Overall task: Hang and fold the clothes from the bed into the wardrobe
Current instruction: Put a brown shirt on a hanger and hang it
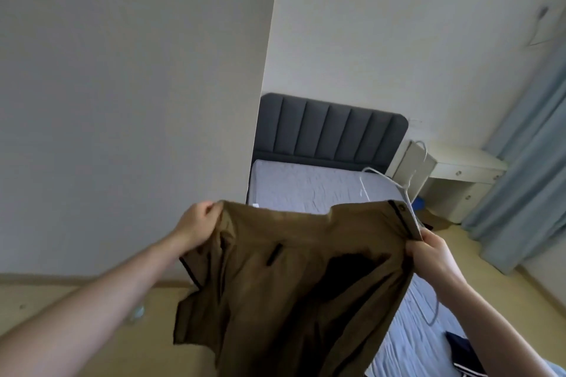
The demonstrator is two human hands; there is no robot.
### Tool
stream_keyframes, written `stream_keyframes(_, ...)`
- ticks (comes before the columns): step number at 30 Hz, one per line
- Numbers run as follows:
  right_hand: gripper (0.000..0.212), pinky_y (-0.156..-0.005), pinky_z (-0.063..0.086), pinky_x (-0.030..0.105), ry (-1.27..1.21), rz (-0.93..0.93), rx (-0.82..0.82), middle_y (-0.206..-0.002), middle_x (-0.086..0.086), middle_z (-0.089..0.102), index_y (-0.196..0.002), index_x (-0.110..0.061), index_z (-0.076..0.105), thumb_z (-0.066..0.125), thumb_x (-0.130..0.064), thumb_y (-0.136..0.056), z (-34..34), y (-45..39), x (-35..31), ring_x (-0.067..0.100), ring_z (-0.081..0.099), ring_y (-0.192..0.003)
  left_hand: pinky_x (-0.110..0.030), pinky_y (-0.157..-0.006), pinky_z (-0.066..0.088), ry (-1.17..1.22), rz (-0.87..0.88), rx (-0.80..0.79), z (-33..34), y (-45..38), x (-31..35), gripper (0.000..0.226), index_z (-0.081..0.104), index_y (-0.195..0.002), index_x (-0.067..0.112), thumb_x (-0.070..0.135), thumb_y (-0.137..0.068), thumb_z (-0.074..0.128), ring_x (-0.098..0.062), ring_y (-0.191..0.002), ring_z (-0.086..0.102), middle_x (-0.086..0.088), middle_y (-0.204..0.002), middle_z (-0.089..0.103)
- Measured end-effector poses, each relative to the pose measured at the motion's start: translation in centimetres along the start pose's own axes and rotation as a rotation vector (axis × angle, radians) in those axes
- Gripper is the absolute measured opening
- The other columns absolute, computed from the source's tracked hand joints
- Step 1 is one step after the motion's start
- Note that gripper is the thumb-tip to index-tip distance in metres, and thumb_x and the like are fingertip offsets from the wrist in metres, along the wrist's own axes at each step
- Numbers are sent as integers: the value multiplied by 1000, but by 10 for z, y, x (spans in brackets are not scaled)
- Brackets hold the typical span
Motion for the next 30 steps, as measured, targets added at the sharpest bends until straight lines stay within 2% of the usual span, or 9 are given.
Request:
stream_keyframes(4,13,-59,40,32,43,51,-36,-78,10,58,-94,-5,61,52,1,-89,-1,1,22,22,53,-68,-33,-55,31,-66,223,14,-36,-15,89,51,42,-66,4,36,-106,50,-14,-51,43,-2,-56,44)
stream_keyframes(7,7,-62,45,36,96,27,-46,-83,14,60,-90,-7,57,63,-4,-89,4,4,22,25,57,-71,-34,-56,31,-100,366,-17,-48,-13,146,49,37,-64,14,37,-106,49,-14,-51,35,3,-54,35)
stream_keyframes(11,35,-65,51,37,133,-163,-10,-105,-11,70,-96,-13,53,82,-25,-82,24,19,-15,25,68,-83,-22,-50,28,-146,531,-98,-40,5,205,52,34,-62,16,40,-103,54,-10,-49,33,9,-50,32)
stream_keyframes(15,62,-60,49,23,145,-312,-124,-114,-28,59,-98,-29,50,86,-64,-60,77,42,-64,-4,63,-81,-22,-49,30,-154,626,-214,-14,30,238,53,32,-61,18,42,-103,56,-10,-48,32,10,-50,31)
stream_keyframes(17,66,-56,44,17,172,-337,-193,-113,-31,56,-99,-34,47,85,-67,-57,108,49,-73,-5,62,-78,-21,-49,30,-122,658,-214,-14,37,249,53,32,-61,18,40,-103,56,-9,-48,31,11,-50,30)
stream_keyframes(19,60,-60,43,15,189,-338,-238,-113,-30,54,-99,-34,47,88,-59,-64,135,50,-69,-4,60,-81,-19,-50,30,-103,688,-202,-23,40,257,52,33,-61,17,37,-103,57,-8,-48,32,11,-50,31)
stream_keyframes(22,44,-55,44,21,102,-282,-240,-97,-16,73,-89,-20,48,87,-37,-78,157,45,-54,3,52,-58,-18,-52,32,-115,718,-197,-44,40,257,52,35,-62,15,38,-104,56,-8,-49,34,12,-51,32)
stream_keyframes(25,37,-47,40,22,11,-280,-203,-76,-9,76,-79,-16,45,80,-24,-87,153,39,-49,13,51,-57,-23,-51,32,-217,727,-191,-63,35,236,52,36,-64,13,41,-104,55,-9,-49,34,10,-51,34)
stream_keyframes(30,45,-50,34,32,-16,-361,-264,-58,-2,59,-69,-16,48,53,-45,-104,114,41,-59,12,40,-49,-33,-53,35,-528,692,-126,-79,15,171,47,44,-66,18,45,-104,53,-15,-51,43,3,-52,46)
Point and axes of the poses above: each hand's wrist, its own y-axis away from the middle knuckle, its own z-axis out of the palm, x = y × z, the point moved 8 cm from there along -y, towards the middle knuckle
